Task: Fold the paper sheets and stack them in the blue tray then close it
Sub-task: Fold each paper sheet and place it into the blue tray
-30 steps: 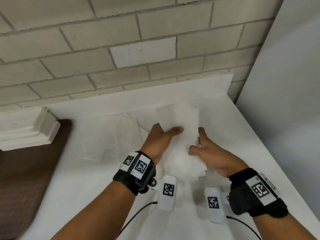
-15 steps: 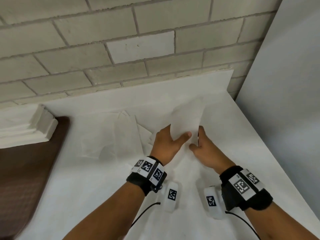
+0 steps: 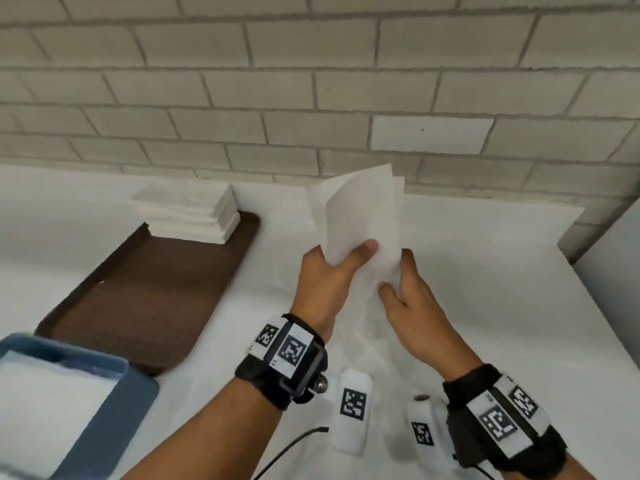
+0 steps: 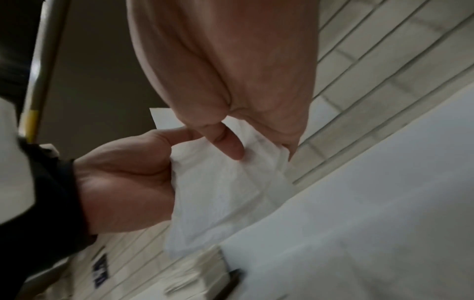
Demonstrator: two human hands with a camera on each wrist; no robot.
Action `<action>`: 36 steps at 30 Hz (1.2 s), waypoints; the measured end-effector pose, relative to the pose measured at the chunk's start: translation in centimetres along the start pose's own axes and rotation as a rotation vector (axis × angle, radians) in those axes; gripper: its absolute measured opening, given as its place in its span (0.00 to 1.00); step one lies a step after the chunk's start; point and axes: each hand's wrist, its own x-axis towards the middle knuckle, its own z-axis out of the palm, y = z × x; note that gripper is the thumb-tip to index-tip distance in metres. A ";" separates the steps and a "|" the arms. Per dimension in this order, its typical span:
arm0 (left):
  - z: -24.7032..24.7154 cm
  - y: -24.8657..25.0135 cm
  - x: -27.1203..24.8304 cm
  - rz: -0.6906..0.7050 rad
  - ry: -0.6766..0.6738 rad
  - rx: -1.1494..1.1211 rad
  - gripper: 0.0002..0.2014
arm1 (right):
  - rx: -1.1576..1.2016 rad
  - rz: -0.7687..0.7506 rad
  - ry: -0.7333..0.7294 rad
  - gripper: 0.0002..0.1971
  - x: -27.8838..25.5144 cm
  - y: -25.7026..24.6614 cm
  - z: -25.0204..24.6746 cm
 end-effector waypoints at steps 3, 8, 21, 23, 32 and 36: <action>-6.1 3.1 -2.6 0.137 0.073 0.081 0.13 | 0.038 -0.087 -0.092 0.19 0.7 -2.8 5.5; -14.2 4.0 -6.3 0.234 0.176 0.241 0.11 | 0.086 -0.123 -0.201 0.28 0.6 -5.2 13.7; -16.7 1.1 -6.4 0.201 0.115 0.466 0.04 | 0.217 -0.034 -0.044 0.22 -0.7 -4.2 15.6; -17.2 -0.8 -6.6 0.107 0.130 0.551 0.11 | 0.094 0.058 -0.104 0.22 -1.5 -2.4 15.9; -18.1 4.1 -7.7 0.036 0.206 0.083 0.14 | 0.019 0.101 -0.235 0.18 -1.7 -4.4 16.7; -23.3 8.6 -8.9 0.093 0.333 0.016 0.18 | 0.008 0.002 -0.354 0.13 -1.1 -8.0 19.8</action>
